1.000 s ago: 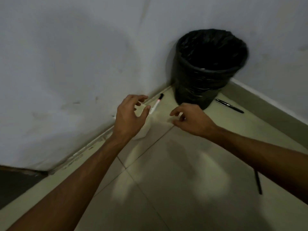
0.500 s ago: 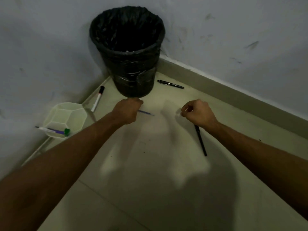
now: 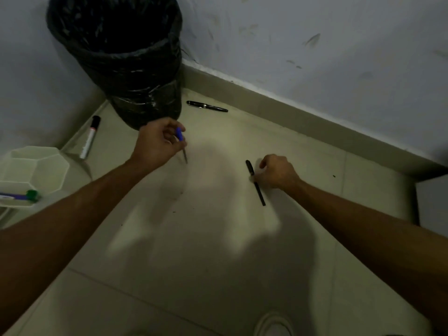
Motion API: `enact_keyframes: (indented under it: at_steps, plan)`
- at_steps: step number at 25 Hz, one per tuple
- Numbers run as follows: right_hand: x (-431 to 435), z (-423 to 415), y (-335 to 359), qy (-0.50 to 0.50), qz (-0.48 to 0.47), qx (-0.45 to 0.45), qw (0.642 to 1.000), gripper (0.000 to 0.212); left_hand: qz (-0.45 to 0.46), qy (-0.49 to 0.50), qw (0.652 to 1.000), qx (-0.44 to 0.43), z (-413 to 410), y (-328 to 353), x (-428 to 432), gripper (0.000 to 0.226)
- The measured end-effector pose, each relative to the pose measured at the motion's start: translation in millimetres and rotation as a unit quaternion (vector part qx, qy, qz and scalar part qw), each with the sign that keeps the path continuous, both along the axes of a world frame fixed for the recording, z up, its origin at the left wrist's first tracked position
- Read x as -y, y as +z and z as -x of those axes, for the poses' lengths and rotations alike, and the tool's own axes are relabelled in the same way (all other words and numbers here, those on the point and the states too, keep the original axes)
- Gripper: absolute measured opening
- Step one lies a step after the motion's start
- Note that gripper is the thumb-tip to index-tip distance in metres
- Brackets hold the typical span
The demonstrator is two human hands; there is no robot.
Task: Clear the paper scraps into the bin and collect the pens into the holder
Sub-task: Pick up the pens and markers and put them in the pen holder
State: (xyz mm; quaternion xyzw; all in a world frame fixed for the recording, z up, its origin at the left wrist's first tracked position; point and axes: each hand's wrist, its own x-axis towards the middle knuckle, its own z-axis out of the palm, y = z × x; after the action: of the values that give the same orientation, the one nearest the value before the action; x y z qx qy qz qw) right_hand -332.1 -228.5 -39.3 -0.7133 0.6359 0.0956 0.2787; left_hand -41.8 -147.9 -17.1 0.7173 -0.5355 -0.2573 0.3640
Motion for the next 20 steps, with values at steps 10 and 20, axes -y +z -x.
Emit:
enact_keyframes:
  at_steps: [10, 20]
  plan:
    - [-41, -173, 81, 0.098, -0.069, 0.313, 0.942, 0.056, 0.154, 0.228, 0.939, -0.209, -98, 101, -129, 0.036]
    - [-133, -394, 107, 0.249, 0.018, 0.501, 0.829, 0.016, 0.239, 0.398, 0.885, 0.042, -198, 74, -223, 0.025]
